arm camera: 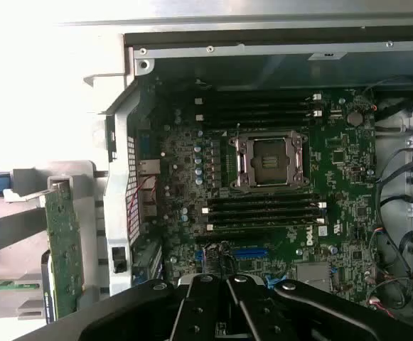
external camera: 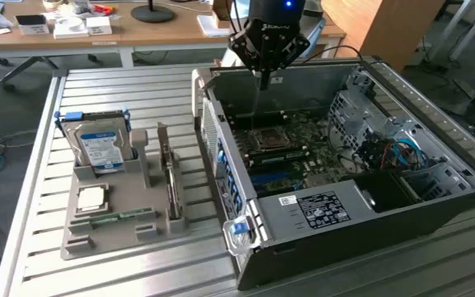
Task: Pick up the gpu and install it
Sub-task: 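Reach for the gpu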
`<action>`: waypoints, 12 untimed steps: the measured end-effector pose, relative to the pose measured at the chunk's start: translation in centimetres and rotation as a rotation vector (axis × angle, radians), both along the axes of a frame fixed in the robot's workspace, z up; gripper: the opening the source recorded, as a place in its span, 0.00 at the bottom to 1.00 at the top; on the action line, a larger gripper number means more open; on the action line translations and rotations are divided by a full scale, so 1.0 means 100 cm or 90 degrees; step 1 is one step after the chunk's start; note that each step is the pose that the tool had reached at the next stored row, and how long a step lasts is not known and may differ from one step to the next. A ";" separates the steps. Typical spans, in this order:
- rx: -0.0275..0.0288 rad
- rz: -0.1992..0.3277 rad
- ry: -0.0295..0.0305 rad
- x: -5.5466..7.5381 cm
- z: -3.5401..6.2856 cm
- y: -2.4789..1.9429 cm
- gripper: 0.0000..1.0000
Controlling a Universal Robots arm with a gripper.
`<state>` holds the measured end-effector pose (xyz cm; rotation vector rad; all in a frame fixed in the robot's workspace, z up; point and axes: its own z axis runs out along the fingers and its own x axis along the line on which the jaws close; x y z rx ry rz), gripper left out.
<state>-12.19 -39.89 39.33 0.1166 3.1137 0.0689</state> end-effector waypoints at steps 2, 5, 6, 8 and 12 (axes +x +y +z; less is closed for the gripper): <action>0.0000 0.000 0.0000 0.000 0.0000 0.0000 0.11; 0.0000 0.000 0.0000 0.000 0.0000 0.0000 0.11; 0.0000 0.000 0.0000 -0.001 0.0000 0.0000 0.11; 0.0000 0.000 0.0000 -0.002 0.0000 0.0000 0.11; 0.0000 0.000 0.0000 -0.003 -0.0001 0.0000 0.11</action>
